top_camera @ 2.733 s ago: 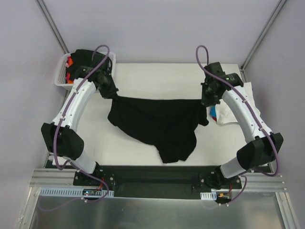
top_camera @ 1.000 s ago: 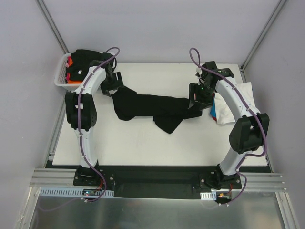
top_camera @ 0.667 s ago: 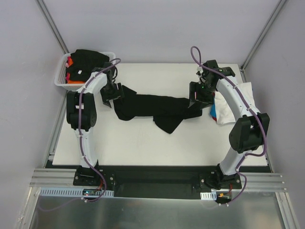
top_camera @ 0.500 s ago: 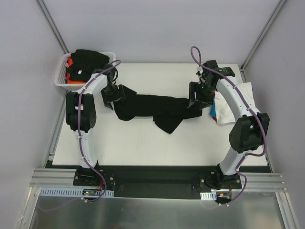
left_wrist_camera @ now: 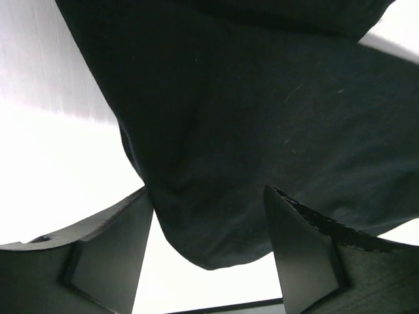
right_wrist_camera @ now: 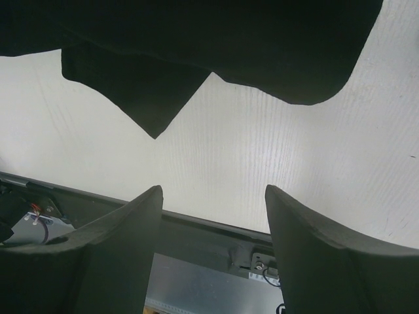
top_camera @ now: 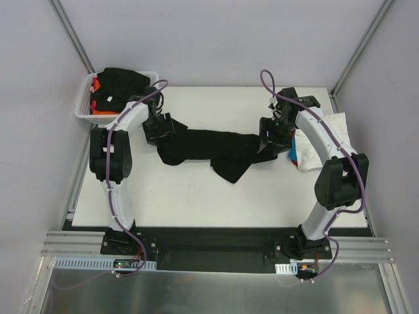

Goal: Fold and stack the t-shirts

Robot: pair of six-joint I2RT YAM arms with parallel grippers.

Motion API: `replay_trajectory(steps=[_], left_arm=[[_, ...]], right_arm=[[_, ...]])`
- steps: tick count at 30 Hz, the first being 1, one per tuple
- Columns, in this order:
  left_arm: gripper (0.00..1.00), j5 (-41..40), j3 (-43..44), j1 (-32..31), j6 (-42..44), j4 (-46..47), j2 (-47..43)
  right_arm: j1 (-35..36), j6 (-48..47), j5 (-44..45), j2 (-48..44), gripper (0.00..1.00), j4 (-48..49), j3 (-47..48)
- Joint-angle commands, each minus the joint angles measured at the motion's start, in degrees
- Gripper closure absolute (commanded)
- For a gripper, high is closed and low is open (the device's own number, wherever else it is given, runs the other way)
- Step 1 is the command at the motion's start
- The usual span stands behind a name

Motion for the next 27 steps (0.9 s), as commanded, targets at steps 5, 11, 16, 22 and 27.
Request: replay_trajectory(steps=[5, 11, 16, 22, 27], left_arm=[[0.97, -0.14, -1.81, -1.07, -2.88, 2.43, -3.3], [1.0, 0.04, -3.57, -0.98, -2.97, 2.52, -5.57], [1.0, 2.31, -1.04, -2.12, -3.59, 2.34, -12.25], [1.0, 4.17, 1.34, -6.76, -5.87, 2.78, -25.34], [1.0, 3.38, 0.39, -9.24, -6.4, 2.52, -35.46]], right_arm=[[-0.13, 0.05, -0.56, -3.61, 0.36, 0.01, 0.06], [-0.13, -0.12, -0.65, -3.96, 0.36, 0.1, -0.38], [-0.13, -0.3, -1.0, -4.58, 0.36, 1.15, -2.4], [-0.13, 0.49, -2.14, -4.49, 0.37, 2.91, -3.99], [-0.05, 0.4, -2.67, -3.97, 0.37, 3.53, -4.6]])
